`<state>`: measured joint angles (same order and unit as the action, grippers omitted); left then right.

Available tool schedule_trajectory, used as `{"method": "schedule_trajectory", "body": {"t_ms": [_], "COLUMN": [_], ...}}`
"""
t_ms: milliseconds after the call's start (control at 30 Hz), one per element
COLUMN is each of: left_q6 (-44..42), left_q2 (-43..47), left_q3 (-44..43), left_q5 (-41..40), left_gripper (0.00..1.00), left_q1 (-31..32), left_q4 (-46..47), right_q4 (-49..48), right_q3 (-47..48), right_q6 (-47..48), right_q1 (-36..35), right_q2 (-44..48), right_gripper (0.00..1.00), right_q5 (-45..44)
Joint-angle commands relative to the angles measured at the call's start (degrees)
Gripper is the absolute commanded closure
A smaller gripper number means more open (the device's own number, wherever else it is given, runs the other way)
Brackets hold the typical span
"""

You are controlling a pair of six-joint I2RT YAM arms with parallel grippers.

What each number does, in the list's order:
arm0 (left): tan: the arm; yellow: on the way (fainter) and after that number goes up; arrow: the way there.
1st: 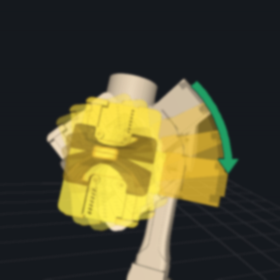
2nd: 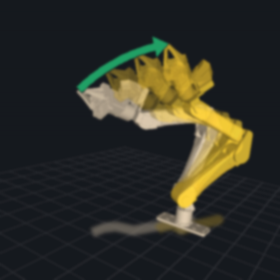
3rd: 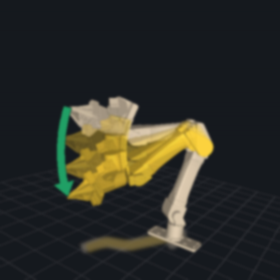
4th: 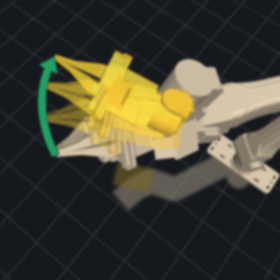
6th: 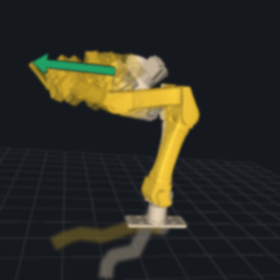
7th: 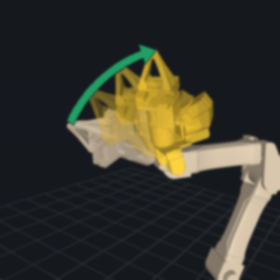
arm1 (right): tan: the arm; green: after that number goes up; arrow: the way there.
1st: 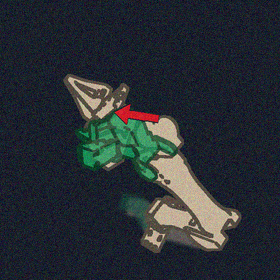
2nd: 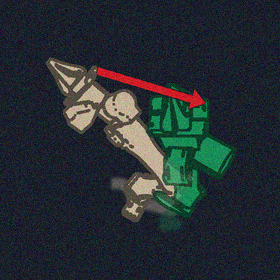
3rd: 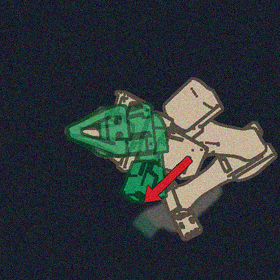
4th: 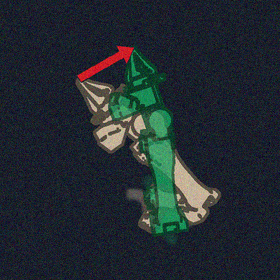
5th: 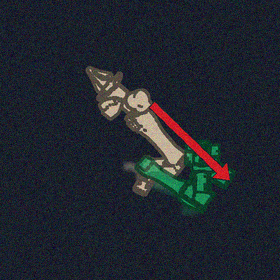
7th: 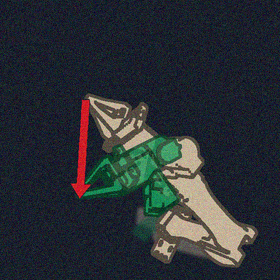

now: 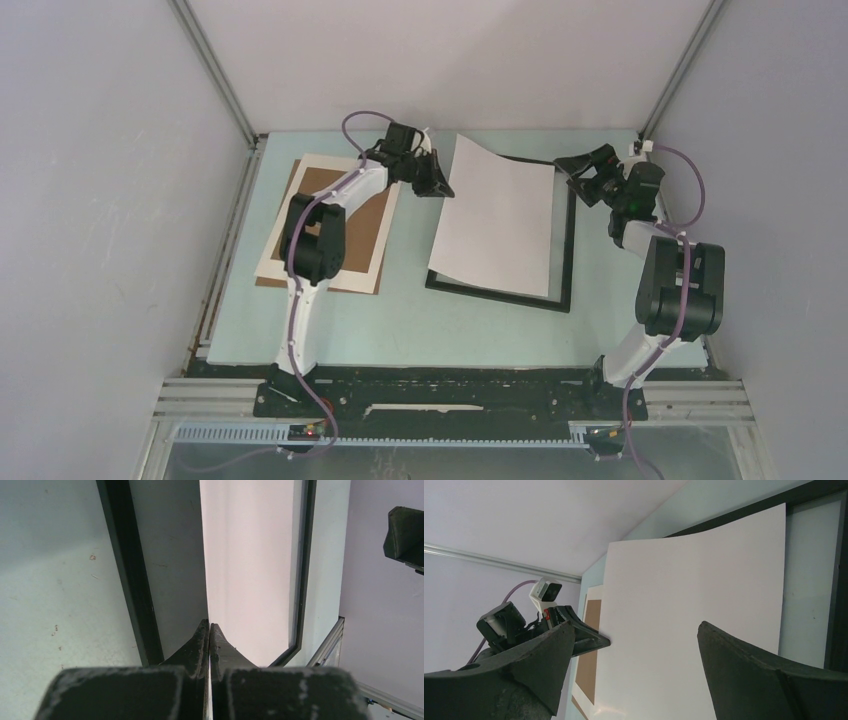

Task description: Put the photo into the frame

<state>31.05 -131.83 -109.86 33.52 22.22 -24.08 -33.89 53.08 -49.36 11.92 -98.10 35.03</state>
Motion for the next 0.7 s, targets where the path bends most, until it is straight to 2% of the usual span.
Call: {"method": "schedule_trajectory", "body": {"t_ms": [0,233,667], "left_q6": [-0.36,1.91,3.78], "left_q2": [2.35,-1.84,-5.82], "left_q3": [-0.76,-4.54,-9.23], "left_q5": [0.37,2.87,1.33], "left_gripper": [1.0,1.0,1.0], "left_q1": [0.02,1.49,3.68], "left_q4": [0.84,0.47,0.58], "right_q4": [-1.71,-1.98,-2.81], "right_q3": [-0.17,-0.17,-0.17], "right_q6": [0.77,0.67,0.17], "right_q1": [0.29,0.21,0.25], "right_q2": [1.36,1.21,0.85], "right_gripper": [0.0,0.0,0.0], "right_q5": [0.33,0.48,1.01]}}
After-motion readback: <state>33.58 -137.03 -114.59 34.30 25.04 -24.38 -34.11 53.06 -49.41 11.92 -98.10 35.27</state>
